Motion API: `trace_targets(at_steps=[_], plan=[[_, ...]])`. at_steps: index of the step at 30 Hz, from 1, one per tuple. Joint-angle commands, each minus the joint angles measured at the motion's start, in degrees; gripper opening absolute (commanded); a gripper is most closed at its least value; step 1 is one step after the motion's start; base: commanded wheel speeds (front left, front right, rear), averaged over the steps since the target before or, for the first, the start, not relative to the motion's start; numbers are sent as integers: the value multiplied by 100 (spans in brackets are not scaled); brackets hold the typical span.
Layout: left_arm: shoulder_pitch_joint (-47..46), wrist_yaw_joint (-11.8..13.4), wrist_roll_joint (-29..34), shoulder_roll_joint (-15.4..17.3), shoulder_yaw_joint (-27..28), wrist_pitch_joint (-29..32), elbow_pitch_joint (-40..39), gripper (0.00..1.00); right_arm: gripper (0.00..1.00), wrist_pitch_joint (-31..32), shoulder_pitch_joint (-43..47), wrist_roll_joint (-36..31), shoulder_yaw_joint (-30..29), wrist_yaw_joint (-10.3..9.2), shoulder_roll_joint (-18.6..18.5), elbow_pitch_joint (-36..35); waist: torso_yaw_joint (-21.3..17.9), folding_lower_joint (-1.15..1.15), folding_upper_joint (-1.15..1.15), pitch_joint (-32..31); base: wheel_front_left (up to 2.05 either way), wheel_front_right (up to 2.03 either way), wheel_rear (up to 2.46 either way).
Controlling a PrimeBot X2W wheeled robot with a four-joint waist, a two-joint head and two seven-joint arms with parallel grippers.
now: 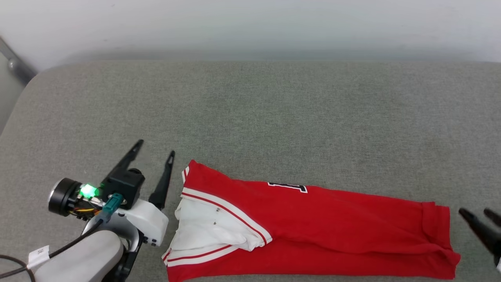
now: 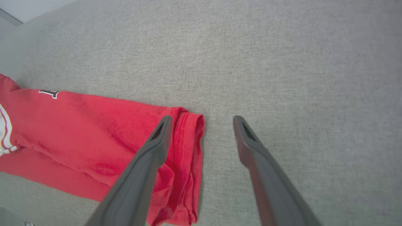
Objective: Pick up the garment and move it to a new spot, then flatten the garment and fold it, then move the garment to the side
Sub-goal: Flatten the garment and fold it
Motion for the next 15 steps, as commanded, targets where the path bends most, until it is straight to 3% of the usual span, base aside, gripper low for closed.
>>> trace_targets(at_steps=[1, 7, 15], plan=[[122, 119, 37, -66, 112, -58, 5, 100, 100, -7, 127, 26, -44, -5, 116, 37, 16, 0, 0, 28, 0, 0, 0], [658, 491, 498, -486, 968, -117, -157, 100, 100, 138, 401, 131, -139, -5, 583, 277, 111, 0, 0, 168, 0, 0, 0], [1524, 313, 1392, -1223, 2222, -114, -287, 100, 100, 561, 529, 225, 313, -5, 855, 469, 213, 0, 0, 275, 0, 0, 0]])
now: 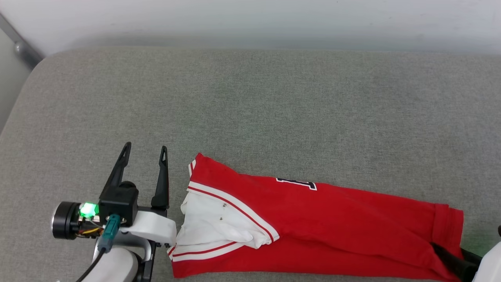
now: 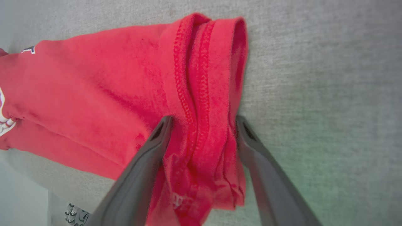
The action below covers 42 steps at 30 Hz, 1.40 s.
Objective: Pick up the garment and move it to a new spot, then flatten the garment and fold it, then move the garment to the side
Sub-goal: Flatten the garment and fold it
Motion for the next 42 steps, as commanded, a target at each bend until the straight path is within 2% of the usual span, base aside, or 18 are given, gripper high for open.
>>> trace_targets(at_steps=[1, 8, 12, 13, 14, 15, 16, 20, 23, 29, 42], plan=[[168, -48, 149, -132, 186, -24, -6, 100, 100, 143, 117, 10, 215, -5, 154, 137, 12, 0, 0, 12, 0, 0, 0], [821, -311, 951, -807, 1179, -19, -107, 100, 100, 343, 56, 86, 723, 5, 247, 216, 38, 0, 0, 11, 0, 0, 0], [1176, -362, 1503, -1137, 1635, -19, -182, 100, 100, 398, -16, 63, 862, 5, 202, 326, 30, 0, 0, -40, 0, 0, 0], [1269, -354, 1568, -1252, 1752, -19, -202, 100, 85, 402, -31, 73, 887, 5, 187, 341, 29, 0, 0, -54, 0, 0, 0], [1357, -375, 1670, -1327, 1858, -19, -229, 100, 42, 392, -50, 80, 903, 5, 169, 352, 25, 0, 0, -68, 0, 0, 0], [1433, -422, 1775, -1388, 1925, -19, -256, 100, 17, 398, -68, 95, 918, 5, 156, 365, 23, 0, 0, -85, 0, 0, 0], [1520, -442, 1856, -1460, 1992, -20, -287, 100, 0, 404, -82, 120, 928, 5, 133, 368, 24, 0, 0, -102, 0, 0, 0], [1797, -531, 2113, -1749, 2315, -20, -418, 100, 0, 319, -159, 163, 893, -2, 6, 364, 11, 0, 0, -170, 0, 0, 0], [1984, -688, 2242, -1914, 2472, -19, -531, 100, 0, 254, -210, 172, 855, -4, -109, 361, 0, 0, 0, -234, 0, 0, 0], [2280, -956, 2514, -2074, 2610, -20, -605, 100, 0, 175, -378, 226, 613, -7, -397, 393, -30, 0, 0, -393, 0, 0, 0], [2552, -1168, 2789, -2160, 2706, -20, -525, 100, 0, 621, -345, -5, -194, -6, -1247, 970, -72, 0, 0, -591, 0, 0, 0]])
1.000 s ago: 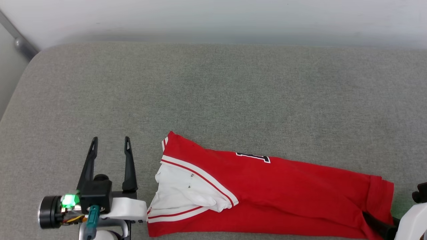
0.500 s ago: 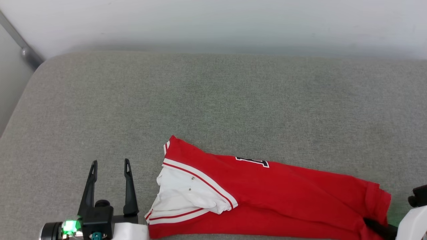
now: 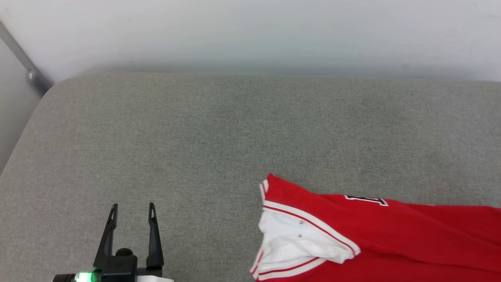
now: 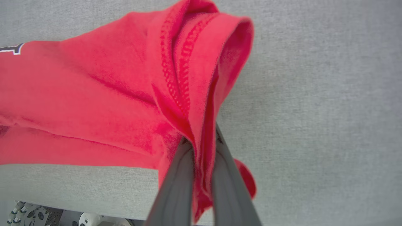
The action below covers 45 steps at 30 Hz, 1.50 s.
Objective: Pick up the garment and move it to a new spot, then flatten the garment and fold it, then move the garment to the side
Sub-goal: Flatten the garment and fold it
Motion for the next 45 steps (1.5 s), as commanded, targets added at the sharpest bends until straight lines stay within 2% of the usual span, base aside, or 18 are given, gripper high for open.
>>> trace_targets(at_steps=[1, 5, 8, 12, 17, 22, 27, 30, 35, 40, 45], plan=[[61, -26, 37, -5, 13, -13, 17, 100, 0, 34, 25, -41, -58, -7, -63, 56, -3, 0, 0, -5, 0, 0, 0], [77, -74, 59, -17, 20, -13, 47, 100, 0, 235, 54, -225, -223, -7, -220, 148, -17, 0, 0, -29, 0, 0, 0], [87, -85, 66, -5, 48, -13, 38, 100, 0, 387, 116, -273, -195, -6, -250, -151, -16, 0, 0, -38, 0, 0, 0], [93, -127, 96, 33, 32, -13, 38, 100, 0, 500, 284, -343, -138, -6, -276, -874, -31, 0, 0, -21, 0, 0, 0], [105, -149, 64, 2, 58, -14, 45, 100, 0, 652, 331, -309, 24, -6, -14, -2085, -52, 0, 0, 7, 0, 0, 0], [1, -187, 91, -64, 0, -14, 65, 100, 0, 966, 72, -433, 582, -5, 302, -3171, -20, 0, 0, 79, 0, 0, 0], [-137, -214, 71, -127, -9, -13, 94, 100, 0, 1214, -552, -648, 1453, -5, 662, -3622, 54, 0, 0, 185, 0, 0, 0], [-230, -239, 86, -146, -22, -14, 109, 100, 0, 1300, -1074, -774, 2034, -6, 860, -3534, 103, 0, 0, 258, 0, 0, 0], [-351, -277, 96, -187, -45, -13, 116, 100, 0, 1214, -2000, -937, 3083, -5, 1249, -3007, 194, 0, 0, 398, 0, 0, 0], [-453, -299, 97, -230, -76, -14, 104, 100, 0, 1069, -2730, -1015, 3985, -5, 1654, -2166, 278, 0, 0, 555, 0, 0, 0], [-571, -307, 85, -281, -94, -13, 152, 100, 0, 884, -3149, -1068, 4709, -5, 1830, -1204, 365, 0, 0, 696, 0, 0, 0]])
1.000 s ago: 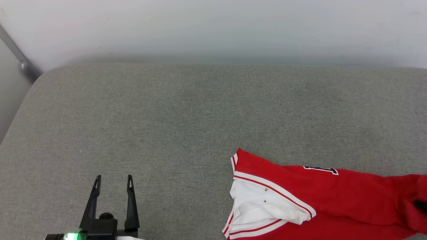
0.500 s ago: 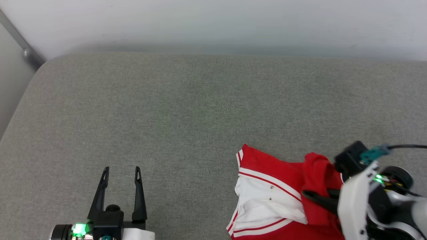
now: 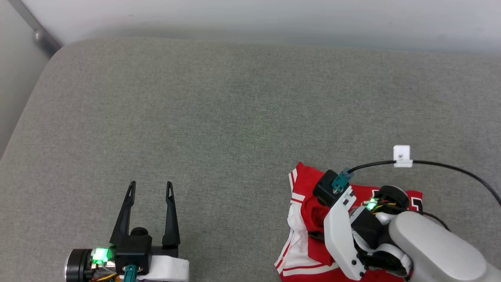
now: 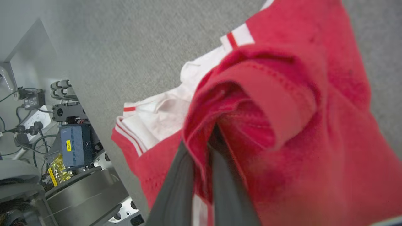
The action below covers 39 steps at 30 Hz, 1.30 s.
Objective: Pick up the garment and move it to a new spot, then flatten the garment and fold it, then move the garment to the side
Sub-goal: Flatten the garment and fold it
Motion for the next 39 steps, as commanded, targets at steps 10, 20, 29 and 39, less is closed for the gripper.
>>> trace_targets(at_steps=[10, 20, 29, 39], plan=[[141, 11, -51, -23, 106, -14, 62, 100, 100, -1150, -389, 135, 478, -4, -152, 327, -120, -1, 0, -248, 0, 0, 0], [442, 27, -37, -12, 217, -14, -12, 100, 100, -2956, 230, -768, -1416, -4, -415, -206, -551, -1, 0, -666, 0, 0, 0], [473, -45, -52, -3, 276, -14, 1, 100, 100, -4787, 1354, -2402, -3678, -4, 448, -18, -769, -1, 0, -883, 0, 0, 0], [597, -137, -87, -9, 335, -14, -15, 100, 100, -5726, 2557, -3261, -4907, -4, 1561, -211, -800, -1, 0, -1108, 0, 0, 0]])
